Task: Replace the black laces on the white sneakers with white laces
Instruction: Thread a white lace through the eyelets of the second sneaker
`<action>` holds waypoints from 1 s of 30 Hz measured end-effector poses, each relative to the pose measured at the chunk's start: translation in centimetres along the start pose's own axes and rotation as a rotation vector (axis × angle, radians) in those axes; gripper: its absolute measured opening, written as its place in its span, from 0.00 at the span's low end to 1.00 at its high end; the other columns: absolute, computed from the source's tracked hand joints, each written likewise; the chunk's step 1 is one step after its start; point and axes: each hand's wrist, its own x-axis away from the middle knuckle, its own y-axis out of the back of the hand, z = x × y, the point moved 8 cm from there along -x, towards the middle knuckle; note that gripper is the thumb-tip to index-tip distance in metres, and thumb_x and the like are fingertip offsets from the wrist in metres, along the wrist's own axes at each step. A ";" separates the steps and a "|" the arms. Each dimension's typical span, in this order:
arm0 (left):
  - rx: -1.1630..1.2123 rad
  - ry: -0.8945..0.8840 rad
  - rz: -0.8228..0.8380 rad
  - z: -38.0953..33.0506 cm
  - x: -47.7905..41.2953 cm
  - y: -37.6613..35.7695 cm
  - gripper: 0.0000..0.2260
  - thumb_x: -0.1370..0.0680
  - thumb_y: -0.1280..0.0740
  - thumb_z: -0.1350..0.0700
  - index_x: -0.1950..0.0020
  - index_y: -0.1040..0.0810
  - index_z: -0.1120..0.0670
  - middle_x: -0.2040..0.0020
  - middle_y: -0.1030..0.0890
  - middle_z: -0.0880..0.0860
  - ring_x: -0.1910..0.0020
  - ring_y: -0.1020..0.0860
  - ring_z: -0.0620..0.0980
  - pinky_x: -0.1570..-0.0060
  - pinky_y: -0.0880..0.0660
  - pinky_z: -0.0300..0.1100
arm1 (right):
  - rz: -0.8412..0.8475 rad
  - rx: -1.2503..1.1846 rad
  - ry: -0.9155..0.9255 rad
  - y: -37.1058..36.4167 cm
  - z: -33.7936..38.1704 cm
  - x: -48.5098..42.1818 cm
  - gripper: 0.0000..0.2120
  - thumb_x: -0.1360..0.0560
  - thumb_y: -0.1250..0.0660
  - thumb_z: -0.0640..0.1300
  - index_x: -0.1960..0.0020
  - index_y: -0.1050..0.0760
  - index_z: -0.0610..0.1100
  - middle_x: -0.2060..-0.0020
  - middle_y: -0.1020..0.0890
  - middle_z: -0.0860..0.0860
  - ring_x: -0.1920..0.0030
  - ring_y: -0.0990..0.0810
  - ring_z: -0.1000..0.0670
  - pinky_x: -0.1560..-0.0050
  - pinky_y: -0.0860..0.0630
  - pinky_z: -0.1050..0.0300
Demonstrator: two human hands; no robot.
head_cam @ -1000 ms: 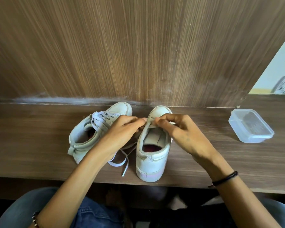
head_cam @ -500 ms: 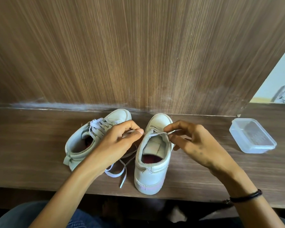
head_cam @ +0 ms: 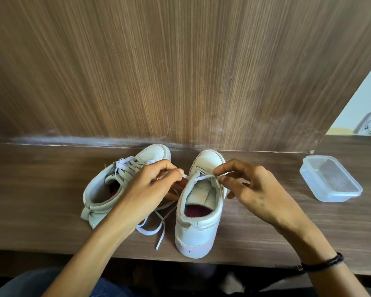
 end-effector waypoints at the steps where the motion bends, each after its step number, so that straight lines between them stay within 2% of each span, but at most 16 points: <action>1: -0.028 -0.025 -0.001 -0.3 0.1 0.0 0.16 0.26 0.33 0.40 0.52 0.18 0.53 0.51 0.18 0.63 0.48 0.20 0.65 0.39 0.25 0.66 | -0.008 0.026 0.013 0.1 0.0 0.0 0.09 0.20 0.31 0.44 0.48 0.18 0.58 0.55 0.15 0.56 0.60 0.15 0.54 0.53 0.20 0.61; 3: -0.049 -0.041 0.003 -0.5 0.1 0.0 0.18 0.27 0.33 0.39 0.51 0.18 0.52 0.50 0.18 0.60 0.46 0.20 0.63 0.38 0.25 0.64 | 0.006 0.068 0.039 -0.1 0.1 0.0 0.10 0.20 0.31 0.43 0.46 0.17 0.57 0.52 0.16 0.57 0.56 0.16 0.58 0.54 0.21 0.64; 6: -0.057 -0.050 0.019 -0.5 0.1 -0.2 0.09 0.20 0.31 0.48 0.52 0.17 0.53 0.53 0.17 0.54 0.52 0.19 0.50 0.40 0.26 0.50 | 0.090 0.053 0.049 -0.7 0.0 -0.4 0.13 0.19 0.34 0.41 0.45 0.17 0.59 0.48 0.20 0.60 0.48 0.19 0.57 0.48 0.21 0.58; 8: -0.080 -0.055 0.030 -0.5 0.2 -0.3 0.07 0.18 0.32 0.52 0.51 0.16 0.52 0.54 0.15 0.49 0.50 0.19 0.43 0.41 0.27 0.46 | 0.122 -0.010 -0.005 -1.0 -0.2 -1.1 0.13 0.18 0.35 0.42 0.48 0.16 0.58 0.50 0.20 0.60 0.52 0.20 0.57 0.51 0.23 0.57; 10: -0.093 -0.054 0.033 -0.5 0.2 -0.3 0.07 0.19 0.32 0.52 0.52 0.16 0.51 0.54 0.15 0.46 0.52 0.19 0.40 0.44 0.26 0.43 | 0.135 -0.122 -0.081 -1.4 -0.3 -1.8 0.12 0.17 0.37 0.43 0.51 0.15 0.52 0.56 0.19 0.60 0.59 0.21 0.61 0.56 0.28 0.63; 12: -0.096 -0.061 0.040 -0.7 0.2 -0.4 0.07 0.19 0.32 0.52 0.53 0.16 0.51 0.57 0.16 0.46 0.56 0.22 0.38 0.48 0.28 0.39 | 0.128 -0.176 -0.117 -1.7 -0.3 -2.2 0.13 0.17 0.38 0.43 0.53 0.16 0.44 0.63 0.20 0.56 0.66 0.26 0.61 0.59 0.32 0.65; 14: -0.096 -0.068 0.045 -0.8 0.3 -0.5 0.07 0.19 0.32 0.52 0.53 0.16 0.51 0.56 0.16 0.48 0.56 0.22 0.38 0.49 0.28 0.38 | 0.119 -0.191 -0.130 -1.8 -0.5 -2.4 0.13 0.18 0.37 0.42 0.53 0.17 0.37 0.64 0.23 0.49 0.67 0.30 0.56 0.61 0.33 0.62; 16: -0.092 -0.079 0.052 -1.0 0.4 -0.6 0.07 0.19 0.32 0.51 0.53 0.16 0.51 0.55 0.16 0.51 0.55 0.21 0.40 0.49 0.27 0.39 | 0.120 -0.233 -0.146 -1.7 -0.8 -2.4 0.13 0.19 0.35 0.43 0.51 0.18 0.33 0.60 0.24 0.46 0.63 0.29 0.54 0.59 0.31 0.62; 19: -0.086 -0.083 0.077 -1.0 0.3 -0.9 0.11 0.21 0.32 0.44 0.51 0.17 0.50 0.53 0.17 0.57 0.54 0.21 0.52 0.47 0.24 0.52 | 0.154 -0.294 -0.201 -1.6 -1.6 -2.1 0.13 0.20 0.31 0.48 0.49 0.15 0.39 0.54 0.18 0.49 0.55 0.22 0.51 0.50 0.26 0.57; 22: -0.110 -0.111 0.090 -1.2 0.3 -1.3 0.15 0.23 0.34 0.40 0.51 0.18 0.50 0.55 0.20 0.62 0.60 0.26 0.50 0.54 0.27 0.55 | 0.139 -0.352 -0.255 -1.4 -2.5 -2.1 0.14 0.22 0.30 0.53 0.46 0.14 0.44 0.46 0.14 0.46 0.45 0.18 0.49 0.47 0.23 0.54; 24: -0.131 -0.125 0.075 -1.4 0.2 -1.2 0.14 0.22 0.34 0.42 0.53 0.18 0.51 0.57 0.21 0.62 0.61 0.27 0.50 0.56 0.28 0.57 | 0.135 -0.263 -0.222 -1.3 -2.1 -2.0 0.13 0.21 0.30 0.53 0.46 0.14 0.44 0.48 0.14 0.45 0.50 0.19 0.50 0.50 0.23 0.56; 26: -0.122 -0.110 0.073 -1.2 0.2 -1.0 0.12 0.20 0.33 0.45 0.54 0.19 0.53 0.59 0.23 0.63 0.63 0.30 0.50 0.59 0.32 0.52 | 0.072 -0.216 -0.188 -0.9 -1.6 -2.0 0.10 0.19 0.32 0.50 0.46 0.17 0.45 0.50 0.14 0.47 0.53 0.18 0.51 0.56 0.23 0.61; 28: -0.110 -0.088 0.074 -0.9 0.1 -0.8 0.12 0.19 0.32 0.47 0.55 0.19 0.53 0.64 0.26 0.58 0.64 0.31 0.49 0.60 0.35 0.47 | -0.009 -0.295 -0.188 -0.2 -1.7 -1.9 0.09 0.18 0.34 0.47 0.45 0.18 0.44 0.49 0.14 0.47 0.52 0.16 0.51 0.59 0.24 0.60; 30: -0.107 -0.072 0.070 -0.7 0.1 -0.8 0.12 0.19 0.32 0.47 0.57 0.20 0.52 0.66 0.27 0.51 0.65 0.32 0.48 0.60 0.36 0.46 | -0.048 -0.249 -0.155 0.5 -1.7 -1.6 0.10 0.17 0.34 0.49 0.47 0.18 0.44 0.53 0.13 0.46 0.57 0.17 0.47 0.58 0.24 0.58</action>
